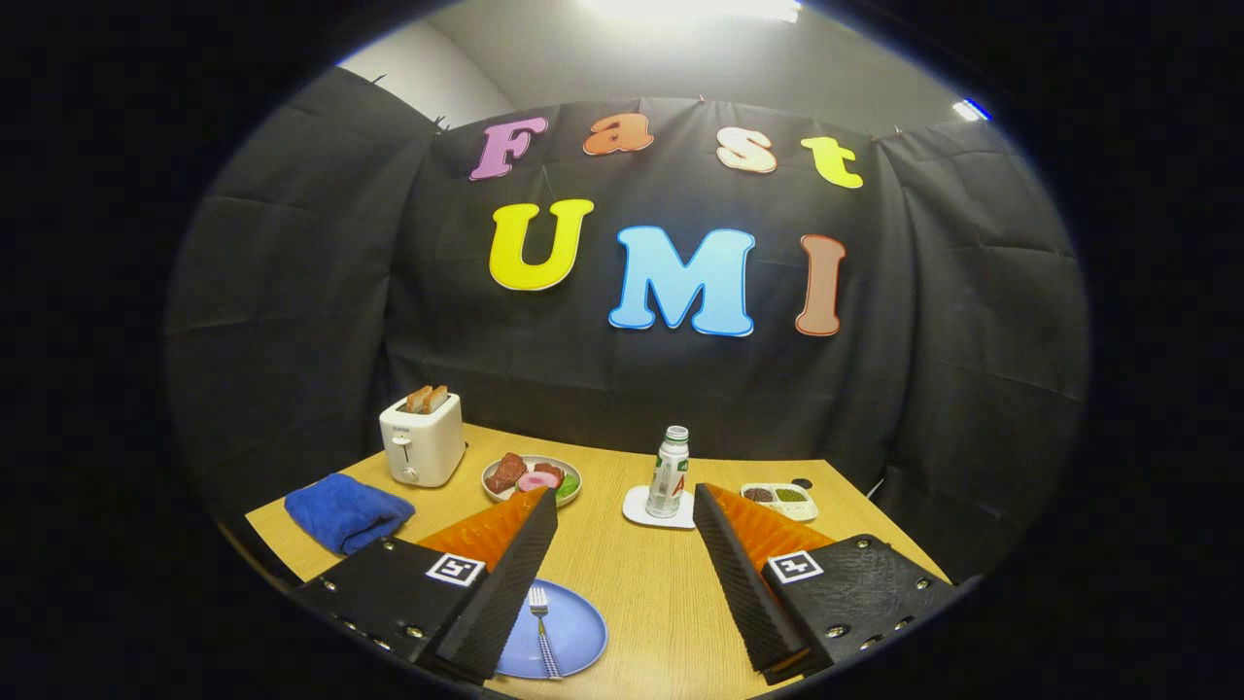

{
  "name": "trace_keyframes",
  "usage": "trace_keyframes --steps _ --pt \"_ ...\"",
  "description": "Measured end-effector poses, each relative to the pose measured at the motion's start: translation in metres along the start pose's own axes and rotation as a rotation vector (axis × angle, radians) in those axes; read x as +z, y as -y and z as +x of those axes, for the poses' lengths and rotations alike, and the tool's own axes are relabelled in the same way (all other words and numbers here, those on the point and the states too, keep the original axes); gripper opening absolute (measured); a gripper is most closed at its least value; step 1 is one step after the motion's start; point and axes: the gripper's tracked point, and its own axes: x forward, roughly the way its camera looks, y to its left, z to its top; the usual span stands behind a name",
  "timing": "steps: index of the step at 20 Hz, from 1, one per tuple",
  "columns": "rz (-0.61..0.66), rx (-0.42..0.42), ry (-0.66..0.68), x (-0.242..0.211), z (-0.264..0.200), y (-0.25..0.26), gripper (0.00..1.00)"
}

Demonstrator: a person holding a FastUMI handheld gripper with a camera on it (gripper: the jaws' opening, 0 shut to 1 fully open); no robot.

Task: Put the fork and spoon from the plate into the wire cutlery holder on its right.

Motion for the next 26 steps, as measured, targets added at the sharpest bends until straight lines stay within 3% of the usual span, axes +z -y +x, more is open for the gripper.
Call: trace_keyframes --steps 5,16,26 --pt "-0.02 0.049 -0.077 -0.023 0.002 -0.014 0.9" --pt "-0.125 0.205 -0.458 -0.134 0.003 -0.056 0.9" --pt "-0.203 0.241 -0.764 -0.217 -0.001 -0.06 0.87"
